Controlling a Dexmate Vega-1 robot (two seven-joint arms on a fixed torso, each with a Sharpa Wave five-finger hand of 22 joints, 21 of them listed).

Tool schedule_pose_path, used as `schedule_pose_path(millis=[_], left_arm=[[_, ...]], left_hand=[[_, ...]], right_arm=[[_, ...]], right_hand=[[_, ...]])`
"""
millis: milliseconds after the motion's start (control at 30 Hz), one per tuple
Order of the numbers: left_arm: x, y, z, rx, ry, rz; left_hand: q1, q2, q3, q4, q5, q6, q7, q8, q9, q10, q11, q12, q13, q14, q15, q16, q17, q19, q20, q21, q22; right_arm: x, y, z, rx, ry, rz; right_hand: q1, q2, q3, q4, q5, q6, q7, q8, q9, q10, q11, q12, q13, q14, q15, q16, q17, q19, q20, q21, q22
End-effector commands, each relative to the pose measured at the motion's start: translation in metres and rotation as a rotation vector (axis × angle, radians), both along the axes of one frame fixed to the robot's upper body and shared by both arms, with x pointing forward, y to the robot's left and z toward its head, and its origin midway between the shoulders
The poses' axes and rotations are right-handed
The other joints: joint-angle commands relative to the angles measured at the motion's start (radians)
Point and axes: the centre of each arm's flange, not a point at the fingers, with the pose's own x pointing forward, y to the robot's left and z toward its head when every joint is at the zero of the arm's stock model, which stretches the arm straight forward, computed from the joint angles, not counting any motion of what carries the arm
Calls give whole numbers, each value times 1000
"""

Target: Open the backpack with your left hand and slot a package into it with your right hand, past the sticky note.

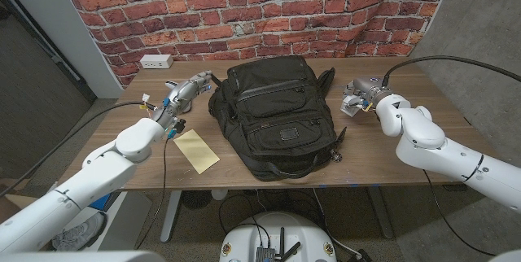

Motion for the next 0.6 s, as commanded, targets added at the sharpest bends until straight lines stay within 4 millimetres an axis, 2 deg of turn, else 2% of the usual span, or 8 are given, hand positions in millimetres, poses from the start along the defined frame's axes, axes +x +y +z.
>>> schedule_pose_path(millis=[33, 167, 467, 600], left_arm=[[-11, -5, 7, 140, -56, 12], [-16, -10, 11, 188, -76, 20], [-25, -19, 17, 287, -109, 17], [-30, -22, 18, 318, -122, 18]], left_hand=[[18, 4, 4, -23, -3, 22, -2, 8, 4, 20, -1, 7, 3, 19, -7, 0, 1, 13, -38, -1, 3], [33, 3, 7, -46, -5, 41, -5, 10, 4, 35, -7, 8, 3, 31, -10, 1, 1, 22, -40, 0, 3], [50, 4, 9, -69, -7, 60, -9, 10, 4, 46, -11, 7, 3, 39, -16, 0, 1, 27, -41, -2, 4], [59, 4, 10, -81, -8, 73, -22, 12, 4, 53, -17, 6, 3, 46, -22, 0, 1, 30, -42, -2, 3]], right_arm=[[-4, 4, -2, 15, -4, -9], [-6, 4, -3, 16, -9, -11], [-9, 3, -4, 12, -14, -10], [-10, 3, -4, 14, -20, -10]], right_hand=[[85, 69, -2, 6, -4, -9, 3, -7, -1, 206, -197, 1, 2, 10, -172, 5, 1, 8, -92, -6, 1], [82, 65, -6, 11, -7, -17, 3, -12, -3, 206, -196, 0, 4, 12, -170, 0, -2, 10, -91, -6, 1], [76, 62, -11, 16, -12, -23, 3, -18, -5, 202, -196, -4, 5, 16, -169, -3, -4, 11, -90, -6, 2], [78, 62, -11, 16, -13, -24, 3, -20, -5, 202, -196, -5, 5, 15, -172, -6, -5, 12, -90, -6, 2]])
